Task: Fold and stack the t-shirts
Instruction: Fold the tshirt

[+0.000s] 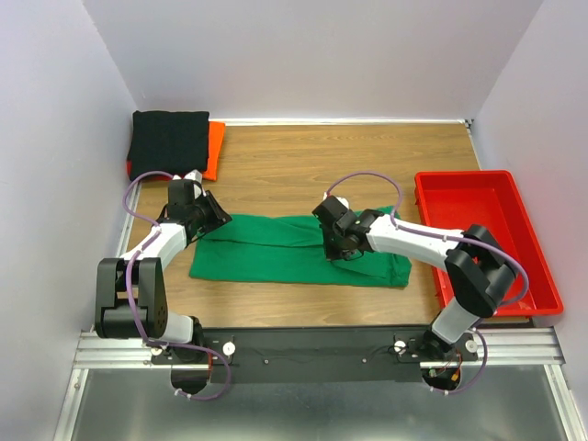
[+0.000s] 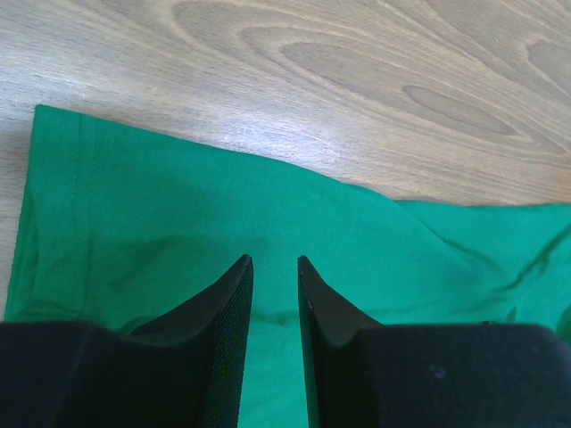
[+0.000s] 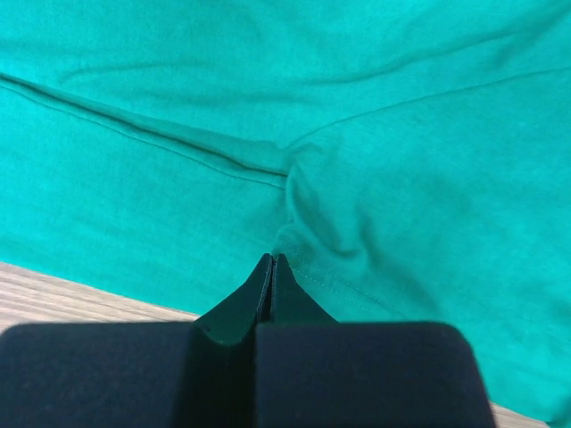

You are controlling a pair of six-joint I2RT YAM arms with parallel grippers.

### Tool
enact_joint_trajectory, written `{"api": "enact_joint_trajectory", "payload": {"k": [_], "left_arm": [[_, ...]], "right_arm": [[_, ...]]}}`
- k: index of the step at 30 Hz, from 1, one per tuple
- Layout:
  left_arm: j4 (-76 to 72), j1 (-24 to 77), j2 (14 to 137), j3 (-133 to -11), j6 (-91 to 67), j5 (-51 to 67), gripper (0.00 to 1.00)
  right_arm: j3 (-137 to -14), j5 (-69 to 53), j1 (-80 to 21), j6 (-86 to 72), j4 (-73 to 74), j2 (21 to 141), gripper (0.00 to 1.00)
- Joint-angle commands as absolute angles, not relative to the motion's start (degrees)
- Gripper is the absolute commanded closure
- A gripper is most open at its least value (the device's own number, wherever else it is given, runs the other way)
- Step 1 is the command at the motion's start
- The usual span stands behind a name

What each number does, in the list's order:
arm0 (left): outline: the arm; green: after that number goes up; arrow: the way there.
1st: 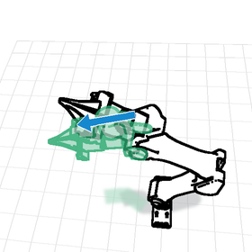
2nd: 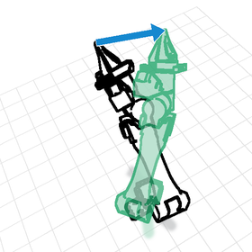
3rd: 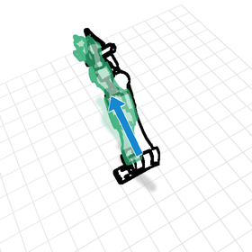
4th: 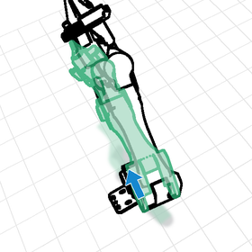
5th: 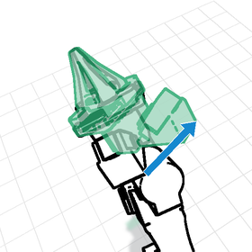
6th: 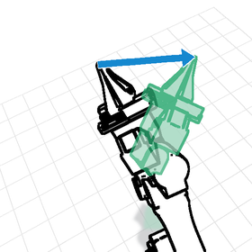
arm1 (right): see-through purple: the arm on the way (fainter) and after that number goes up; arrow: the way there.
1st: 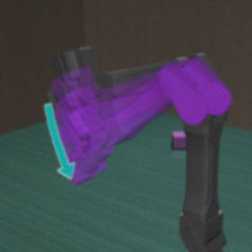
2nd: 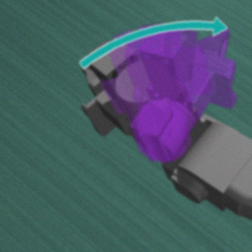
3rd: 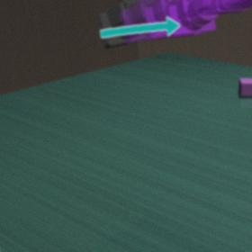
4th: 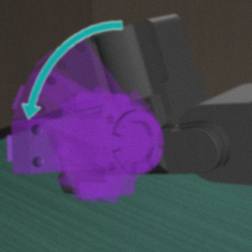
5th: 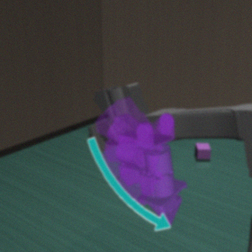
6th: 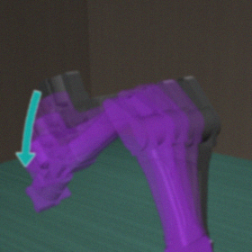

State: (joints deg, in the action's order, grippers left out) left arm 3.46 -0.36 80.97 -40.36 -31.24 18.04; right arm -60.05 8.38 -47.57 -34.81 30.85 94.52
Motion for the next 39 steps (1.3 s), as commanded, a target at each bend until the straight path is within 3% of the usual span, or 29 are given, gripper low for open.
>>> {"api": "enact_joint_trajectory", "payload": {"k": [1,3,5,9,13,20,23,29,32,39], "left_arm": [[2.29,-0.18,81.30,-40.17,-30.32,19.60,0.66],[2.37,-0.18,81.30,-40.08,-30.24,19.60,0.66],[2.37,-0.18,81.12,-39.90,-30.15,19.77,0.66],[2.37,-0.18,80.42,-40.08,-30.23,19.95,0.65],[3.07,1.39,79.63,-40.43,-31.11,18.73,0.65],[5.01,7.20,79.01,-40.35,-37.35,3.71,0.66],[5.19,7.29,79.19,-37.89,-40.77,0.89,0.71],[5.54,7.30,80.59,-34.19,-43.77,-3.86,0.71],[5.01,7.29,81.38,-31.91,-45.70,-3.17,0.76],[5.54,7.29,80.68,-31.37,-46.06,-2.90,1.00]], "right_arm": [[-61.87,6.33,-47.99,-36.47,29.97,96.32,1.00],[-61.79,6.33,-47.99,-36.48,29.79,96.50,0.99],[-61.35,7.03,-47.99,-36.82,29.88,95.98,0.91],[-60.82,9.75,-47.99,-37.53,29.88,91.68,0.51],[-59.51,15.28,-47.81,-38.76,30.15,86.49,0.36],[-57.22,19.24,-42.90,-40.87,30.23,85.25,0.35],[-56.26,19.51,-39.21,-41.13,29.45,86.22,0.36],[-52.13,17.23,-34.02,-40.78,25.76,87.45,0.36],[-49.58,16.44,-32.79,-41.31,24.17,87.28,0.36],[-45.18,12.49,-29.01,-41.84,20.13,88.68,0.36]]}}
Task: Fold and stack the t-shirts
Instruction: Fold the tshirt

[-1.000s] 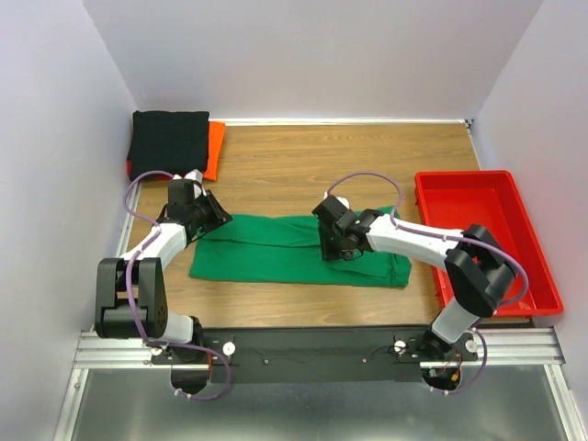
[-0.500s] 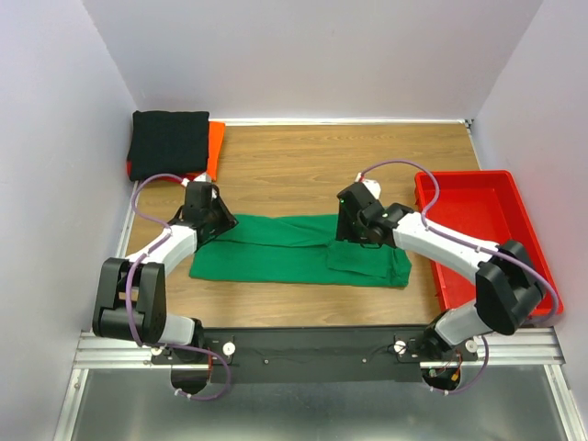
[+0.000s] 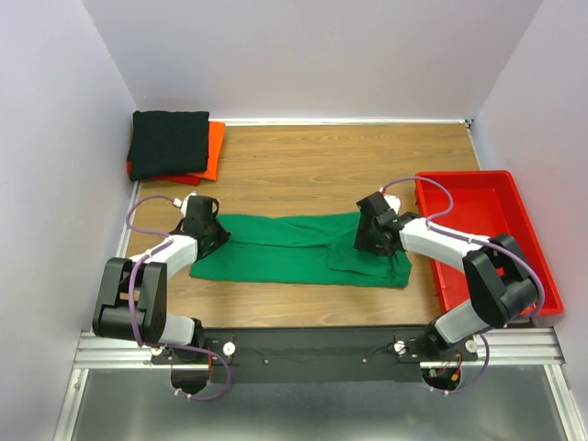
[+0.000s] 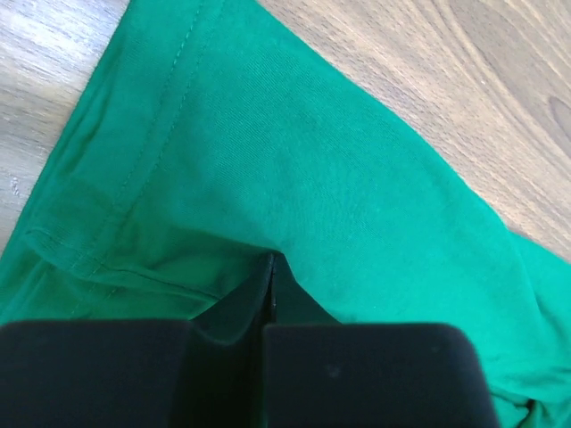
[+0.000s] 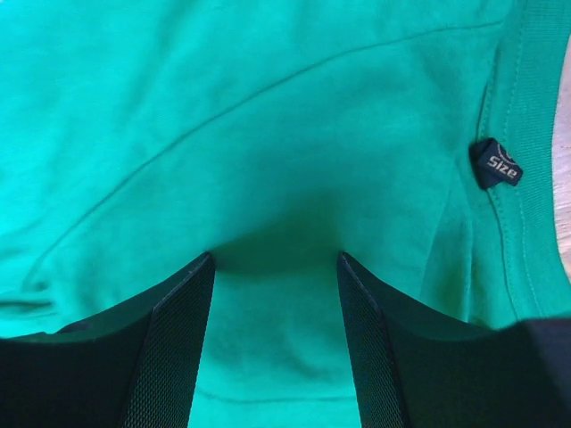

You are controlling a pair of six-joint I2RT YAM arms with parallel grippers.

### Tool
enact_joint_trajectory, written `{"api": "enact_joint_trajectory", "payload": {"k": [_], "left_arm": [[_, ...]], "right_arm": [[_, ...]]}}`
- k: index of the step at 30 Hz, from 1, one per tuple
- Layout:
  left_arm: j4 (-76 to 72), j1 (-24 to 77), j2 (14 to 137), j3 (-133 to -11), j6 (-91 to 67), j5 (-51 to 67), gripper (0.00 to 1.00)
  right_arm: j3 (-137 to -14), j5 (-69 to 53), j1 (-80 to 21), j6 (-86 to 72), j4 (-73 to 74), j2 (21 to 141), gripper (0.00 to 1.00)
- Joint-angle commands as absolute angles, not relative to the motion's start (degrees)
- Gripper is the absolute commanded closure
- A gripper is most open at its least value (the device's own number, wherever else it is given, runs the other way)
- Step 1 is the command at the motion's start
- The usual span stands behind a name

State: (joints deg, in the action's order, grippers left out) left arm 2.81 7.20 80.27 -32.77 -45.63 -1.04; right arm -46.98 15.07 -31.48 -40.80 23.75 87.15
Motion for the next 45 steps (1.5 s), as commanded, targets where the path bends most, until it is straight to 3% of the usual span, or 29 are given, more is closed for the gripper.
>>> {"api": "enact_joint_trajectory", "payload": {"k": [1,7,11,17,29,34,39,45], "left_arm": [[5.62,7.29,80.68,-31.55,-45.79,-2.55,1.00],[5.98,7.64,81.21,-33.66,-42.63,-0.27,1.00],[6.42,10.01,83.05,-35.50,-40.70,2.90,1.00],[7.56,18.96,87.01,-37.53,-39.81,7.03,1.00],[8.53,36.28,83.68,-34.11,-46.31,12.82,1.00],[9.57,39.99,76.65,-33.84,-45.97,15.02,0.80],[15.97,40.34,71.38,-40.31,-42.46,8.73,0.72],[18.72,40.17,78.90,-49.12,-36.57,-2.28,0.81]], "right_arm": [[-45.70,11.87,-28.13,-41.57,19.87,89.46,0.36],[-55.09,8.44,-22.16,-37.62,18.19,97.54,0.36],[-68.43,5.37,-19.87,-33.76,18.28,110.36,0.36],[-94.25,1.76,-19.34,-25.94,20.12,126.11,0.34],[-119.07,-2.10,-19.25,-13.98,24.26,145.01,0.30],[-124.53,-3.69,-19.25,-11.17,24.70,147.57,0.22],[-128.41,-2.90,-19.16,-10.46,25.31,146.26,0.13],[-122.88,-0.27,-19.42,-14.32,25.49,138.01,0.13]]}}
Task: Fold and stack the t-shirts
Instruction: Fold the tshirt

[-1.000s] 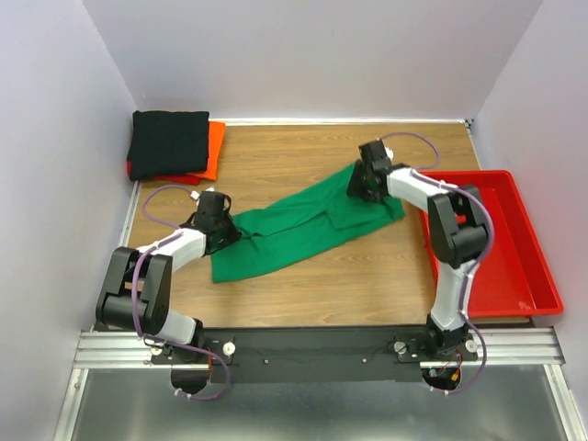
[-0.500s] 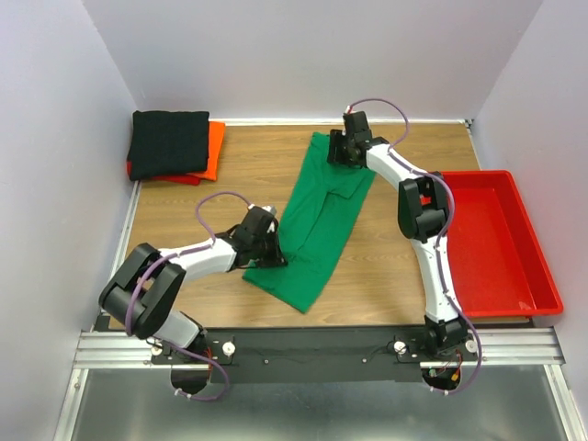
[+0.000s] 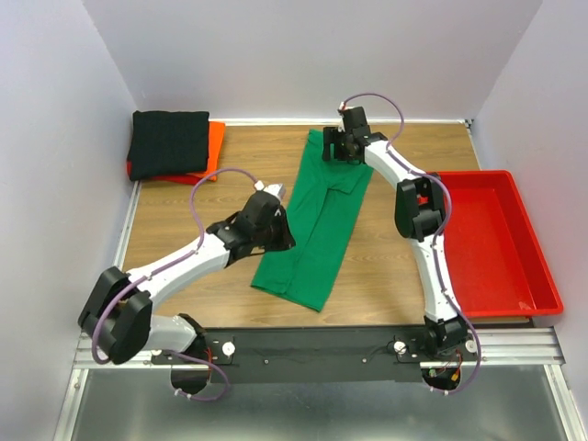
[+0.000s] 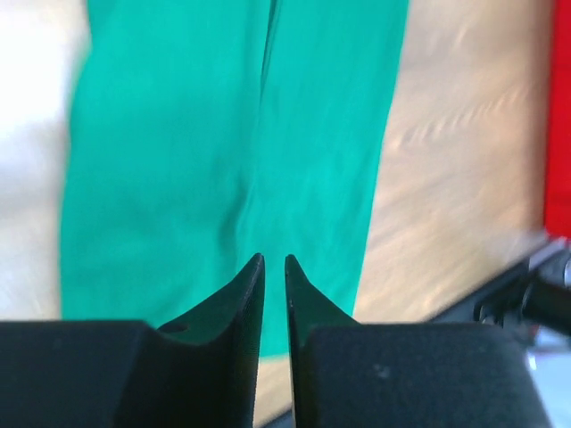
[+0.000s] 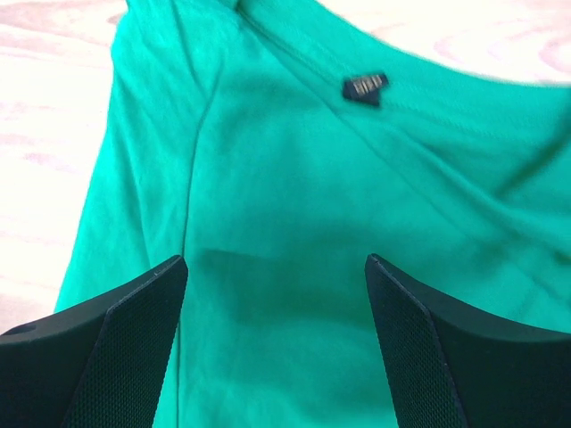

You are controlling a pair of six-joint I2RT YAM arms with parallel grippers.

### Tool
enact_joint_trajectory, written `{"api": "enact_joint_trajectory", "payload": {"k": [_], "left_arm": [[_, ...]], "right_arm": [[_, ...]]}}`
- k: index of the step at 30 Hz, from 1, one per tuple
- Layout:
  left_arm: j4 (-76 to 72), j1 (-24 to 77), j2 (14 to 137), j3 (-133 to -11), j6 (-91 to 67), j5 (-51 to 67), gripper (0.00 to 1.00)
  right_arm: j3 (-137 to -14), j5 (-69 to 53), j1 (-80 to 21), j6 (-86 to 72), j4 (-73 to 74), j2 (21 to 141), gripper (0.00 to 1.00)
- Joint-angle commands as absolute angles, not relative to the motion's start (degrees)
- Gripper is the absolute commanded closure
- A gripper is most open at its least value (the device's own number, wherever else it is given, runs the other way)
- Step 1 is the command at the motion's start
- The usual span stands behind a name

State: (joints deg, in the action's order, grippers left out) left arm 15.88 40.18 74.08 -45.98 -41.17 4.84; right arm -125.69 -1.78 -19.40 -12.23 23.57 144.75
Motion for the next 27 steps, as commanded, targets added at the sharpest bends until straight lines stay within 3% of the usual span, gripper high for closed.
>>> {"api": "enact_joint_trajectory", "payload": {"k": [1,6,13,27], "left_arm": [[18.20,40.08,80.14,-49.30,-35.95,-2.20,0.83],[15.21,40.78,87.09,-48.96,-33.75,2.11,0.89],[14.33,43.67,91.40,-46.76,-33.04,2.28,0.91],[9.14,50.18,93.96,-42.80,-35.95,9.67,0.90]], "right_arm": [[-121.31,1.56,-19.51,-14.94,25.58,136.77,0.13],[-111.38,2.45,-21.79,-17.23,25.58,132.02,0.16],[-106.88,5.80,-25.66,-18.37,25.58,133.24,0.18],[-118.12,6.86,-26.72,-12.92,28.04,144.31,0.18]]}}
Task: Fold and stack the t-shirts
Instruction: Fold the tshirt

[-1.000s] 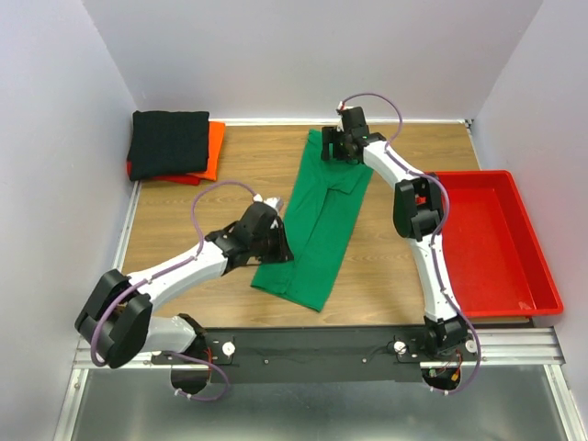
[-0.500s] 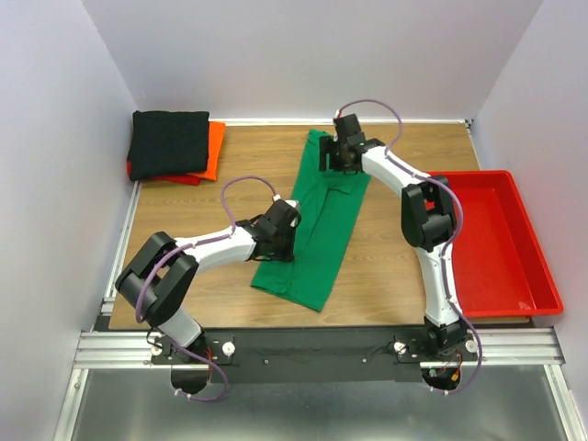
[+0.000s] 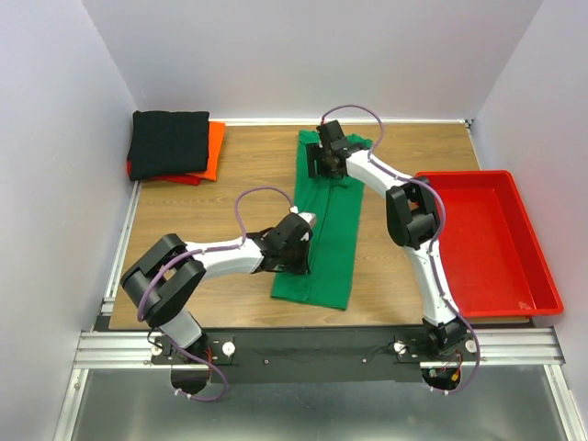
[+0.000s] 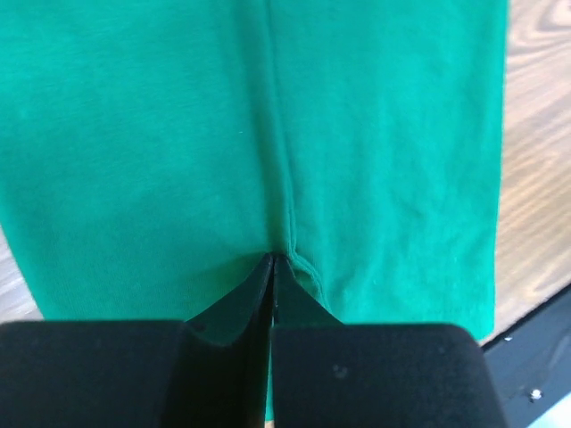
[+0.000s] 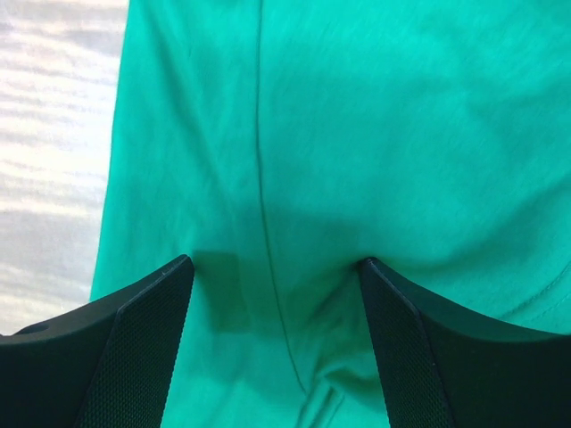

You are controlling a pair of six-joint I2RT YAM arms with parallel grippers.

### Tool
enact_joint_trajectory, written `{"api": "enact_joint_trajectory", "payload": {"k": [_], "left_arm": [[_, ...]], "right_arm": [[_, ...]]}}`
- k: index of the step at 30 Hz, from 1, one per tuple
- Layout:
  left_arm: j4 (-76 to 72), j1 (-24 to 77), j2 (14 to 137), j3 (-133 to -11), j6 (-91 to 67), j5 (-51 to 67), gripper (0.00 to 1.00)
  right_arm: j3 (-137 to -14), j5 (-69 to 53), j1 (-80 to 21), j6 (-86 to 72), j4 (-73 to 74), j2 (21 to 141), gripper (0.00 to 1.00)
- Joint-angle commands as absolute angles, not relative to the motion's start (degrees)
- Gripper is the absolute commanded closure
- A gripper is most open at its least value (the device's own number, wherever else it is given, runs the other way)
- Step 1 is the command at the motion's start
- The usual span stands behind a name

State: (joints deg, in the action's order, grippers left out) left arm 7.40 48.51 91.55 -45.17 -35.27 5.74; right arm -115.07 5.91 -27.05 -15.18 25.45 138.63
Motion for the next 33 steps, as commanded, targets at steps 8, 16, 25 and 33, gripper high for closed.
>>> {"api": "enact_joint_trajectory", "payload": {"k": [8,16,25,33], "left_arm": [[8.08,50.10,92.46,-46.93,-34.46,10.81,0.70],[12.39,44.57,86.06,-53.79,-33.48,7.91,0.70],[11.16,28.31,85.84,-60.08,-34.98,1.94,0.71],[9.67,26.10,108.15,-78.02,-30.07,6.76,0.66]], "right_arm": [[-123.48,5.71,-26.81,-10.28,28.39,145.02,0.12],[-118.40,7.99,-26.72,-11.86,28.56,132.90,0.08],[-103.57,8.10,-26.63,-21.70,28.48,118.58,0.17],[-84.57,8.79,-35.58,-24.78,28.48,102.51,0.26]]}}
